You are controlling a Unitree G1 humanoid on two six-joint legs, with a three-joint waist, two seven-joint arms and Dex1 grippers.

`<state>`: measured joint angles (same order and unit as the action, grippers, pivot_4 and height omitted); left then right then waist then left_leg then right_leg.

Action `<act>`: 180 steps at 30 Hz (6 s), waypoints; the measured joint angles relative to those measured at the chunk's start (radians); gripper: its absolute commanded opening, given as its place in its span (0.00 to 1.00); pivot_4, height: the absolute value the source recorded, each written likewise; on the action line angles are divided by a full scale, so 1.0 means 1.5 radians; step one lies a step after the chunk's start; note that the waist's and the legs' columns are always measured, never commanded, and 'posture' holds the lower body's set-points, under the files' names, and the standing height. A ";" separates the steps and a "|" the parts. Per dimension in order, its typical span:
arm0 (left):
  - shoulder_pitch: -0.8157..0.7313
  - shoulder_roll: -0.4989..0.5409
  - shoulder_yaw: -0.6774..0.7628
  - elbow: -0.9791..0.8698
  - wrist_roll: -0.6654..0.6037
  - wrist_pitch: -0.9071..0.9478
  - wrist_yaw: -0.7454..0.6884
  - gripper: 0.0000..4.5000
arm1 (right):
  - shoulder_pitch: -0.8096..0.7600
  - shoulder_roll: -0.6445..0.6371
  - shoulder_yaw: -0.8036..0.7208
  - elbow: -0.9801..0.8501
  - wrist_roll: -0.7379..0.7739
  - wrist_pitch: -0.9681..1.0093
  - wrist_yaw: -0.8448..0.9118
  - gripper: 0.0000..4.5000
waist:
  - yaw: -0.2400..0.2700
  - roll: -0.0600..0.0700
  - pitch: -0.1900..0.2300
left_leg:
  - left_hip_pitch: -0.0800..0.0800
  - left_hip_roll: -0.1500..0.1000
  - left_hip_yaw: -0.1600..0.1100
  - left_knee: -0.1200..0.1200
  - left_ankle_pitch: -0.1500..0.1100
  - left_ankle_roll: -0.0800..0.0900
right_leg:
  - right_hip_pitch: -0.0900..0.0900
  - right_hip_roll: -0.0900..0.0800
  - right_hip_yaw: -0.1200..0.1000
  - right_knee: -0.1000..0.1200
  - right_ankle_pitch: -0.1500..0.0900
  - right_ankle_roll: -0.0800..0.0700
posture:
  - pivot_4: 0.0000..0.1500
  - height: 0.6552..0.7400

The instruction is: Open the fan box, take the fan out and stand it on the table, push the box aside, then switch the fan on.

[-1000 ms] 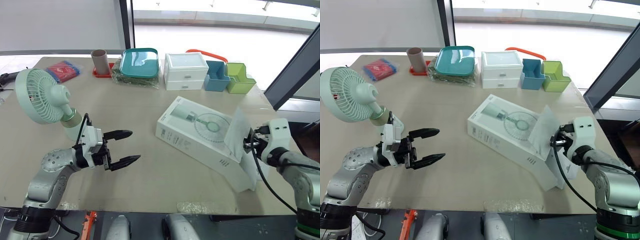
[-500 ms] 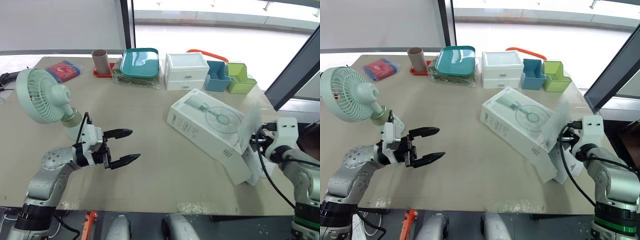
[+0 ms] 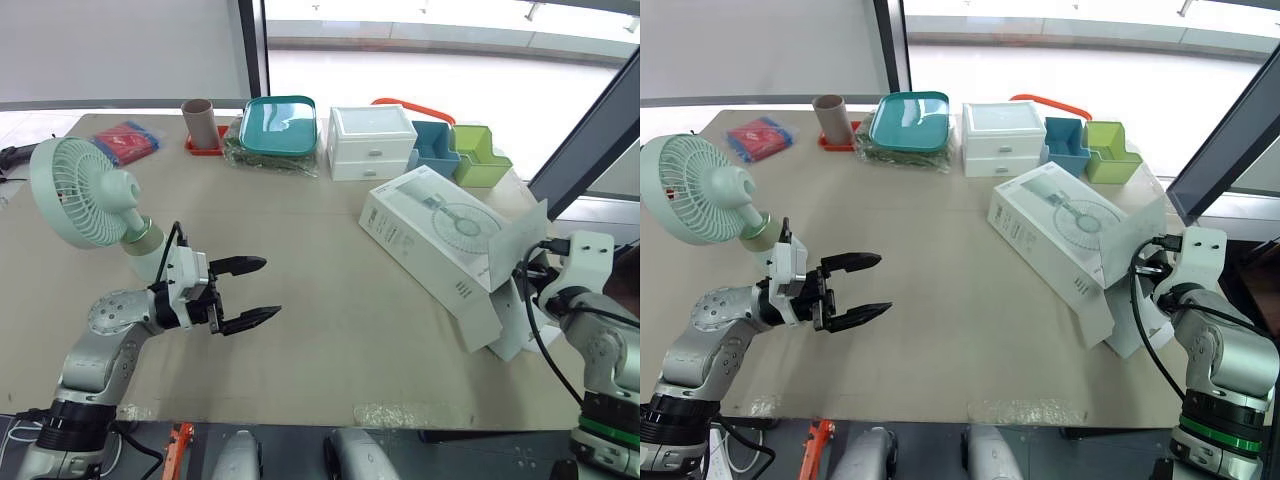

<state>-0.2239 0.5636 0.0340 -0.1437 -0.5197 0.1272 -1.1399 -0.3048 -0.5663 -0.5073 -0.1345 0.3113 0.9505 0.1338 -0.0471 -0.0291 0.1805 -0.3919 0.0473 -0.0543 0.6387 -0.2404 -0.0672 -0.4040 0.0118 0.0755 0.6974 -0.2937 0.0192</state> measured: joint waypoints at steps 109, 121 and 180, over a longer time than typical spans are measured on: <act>0.162 -0.146 0.311 -0.245 0.045 0.088 0.709 1.00 | -0.243 0.165 0.443 0.193 0.006 -0.465 0.561 0.99 | -0.001 -0.001 0.000 | 0.000 -0.001 -0.002 0.001 0.001 0.001 | 0.002 0.001 0.003 0.000 0.000 0.001 | 1.00 1.00; 0.106 -0.150 0.291 -0.205 0.067 0.088 0.718 1.00 | -0.223 0.165 0.443 0.170 -0.001 -0.465 0.552 0.99 | 0.000 -0.001 0.000 | 0.000 -0.001 -0.002 0.001 0.001 0.001 | 0.002 0.001 0.002 0.000 0.000 0.001 | 1.00 1.00; -0.013 -0.181 0.106 -0.213 -0.010 0.154 0.627 0.43 | -0.221 0.158 0.438 0.135 -0.028 -0.424 0.482 1.00 | 0.000 -0.002 0.001 | -0.001 -0.001 -0.003 0.001 0.001 0.000 | 0.001 0.001 0.002 0.000 0.000 0.001 | 1.00 1.00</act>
<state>-0.2441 0.2924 0.1934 -0.4626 -0.5354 0.3586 -0.1988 -0.6367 -0.3289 0.1493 0.0683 0.2694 0.3146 0.8574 -0.0475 -0.0320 0.1813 -0.3941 0.0460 -0.0588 0.6400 -0.2393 -0.0667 -0.4025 0.0128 0.0779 0.6970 -0.2932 0.0203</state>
